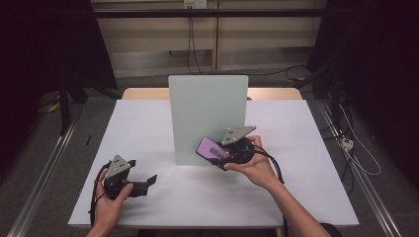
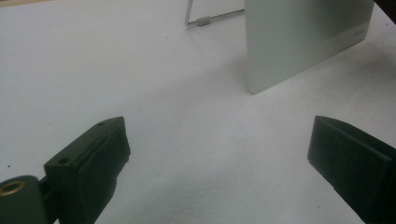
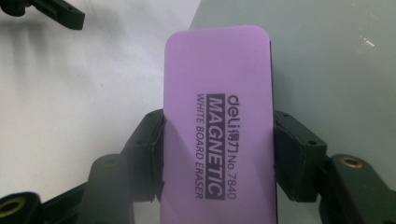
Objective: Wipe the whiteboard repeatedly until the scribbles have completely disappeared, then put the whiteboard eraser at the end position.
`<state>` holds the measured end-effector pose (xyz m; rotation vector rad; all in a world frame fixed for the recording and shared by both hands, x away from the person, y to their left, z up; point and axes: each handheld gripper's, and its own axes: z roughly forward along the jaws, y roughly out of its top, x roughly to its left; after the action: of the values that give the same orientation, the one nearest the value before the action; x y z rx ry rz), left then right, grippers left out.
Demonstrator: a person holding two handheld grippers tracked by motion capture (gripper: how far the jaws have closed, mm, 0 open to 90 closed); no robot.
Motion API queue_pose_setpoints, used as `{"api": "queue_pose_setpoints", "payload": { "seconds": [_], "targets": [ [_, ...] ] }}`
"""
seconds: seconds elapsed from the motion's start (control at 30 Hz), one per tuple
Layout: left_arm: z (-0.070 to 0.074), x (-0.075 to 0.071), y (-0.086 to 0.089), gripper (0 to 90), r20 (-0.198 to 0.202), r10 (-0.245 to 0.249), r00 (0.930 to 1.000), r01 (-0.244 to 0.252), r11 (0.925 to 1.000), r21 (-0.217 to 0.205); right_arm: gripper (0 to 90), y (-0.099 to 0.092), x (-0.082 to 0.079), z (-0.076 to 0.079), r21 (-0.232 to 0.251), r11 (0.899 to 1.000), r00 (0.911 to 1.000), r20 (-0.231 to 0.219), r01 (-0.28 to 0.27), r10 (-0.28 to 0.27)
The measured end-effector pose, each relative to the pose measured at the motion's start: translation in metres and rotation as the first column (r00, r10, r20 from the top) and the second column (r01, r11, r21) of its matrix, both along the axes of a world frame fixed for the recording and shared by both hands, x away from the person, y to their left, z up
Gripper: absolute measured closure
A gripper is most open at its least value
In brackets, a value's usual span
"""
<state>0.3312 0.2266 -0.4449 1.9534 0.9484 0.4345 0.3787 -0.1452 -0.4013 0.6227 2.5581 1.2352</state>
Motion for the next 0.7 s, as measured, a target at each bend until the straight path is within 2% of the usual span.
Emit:
{"api": "queue_pose_setpoints", "payload": {
  "seconds": [0.1, 0.27, 0.53, 0.63, 0.7],
  "targets": [
    [0.001, 0.000, 0.001, 5.4, -0.001, 0.000, 1.0000, 0.000, 1.0000, 0.000, 41.4, -0.004, -0.004, -0.002, 0.016, 1.000, 0.9999, -0.017, 0.002, -0.002],
    [0.001, 0.000, 0.001, 5.4, 0.000, -0.002, 1.0000, 0.002, 1.0000, 0.001, 41.5, -0.006, -0.007, -0.005, -0.002, 1.000, 0.9989, -0.048, 0.002, -0.002],
    [-0.001, 0.001, 0.005, 5.4, -0.009, 0.002, 1.0000, -0.003, 0.9998, -0.017, 41.5, -0.013, -0.010, -0.003, -0.003, 1.000, 0.9945, -0.105, 0.002, -0.002],
    [0.000, 0.000, 0.004, 5.4, -0.002, 0.004, 1.0000, -0.005, 0.9999, -0.015, 41.4, -0.015, -0.014, -0.004, 0.015, 1.000, 0.9927, -0.121, -0.001, 0.002],
    [0.000, 0.000, 0.003, 5.4, -0.005, 0.000, 1.0000, 0.000, 1.0000, -0.008, 41.4, -0.015, -0.017, -0.006, 0.006, 1.000, 0.9917, -0.128, -0.012, 0.013]
  ]
}}
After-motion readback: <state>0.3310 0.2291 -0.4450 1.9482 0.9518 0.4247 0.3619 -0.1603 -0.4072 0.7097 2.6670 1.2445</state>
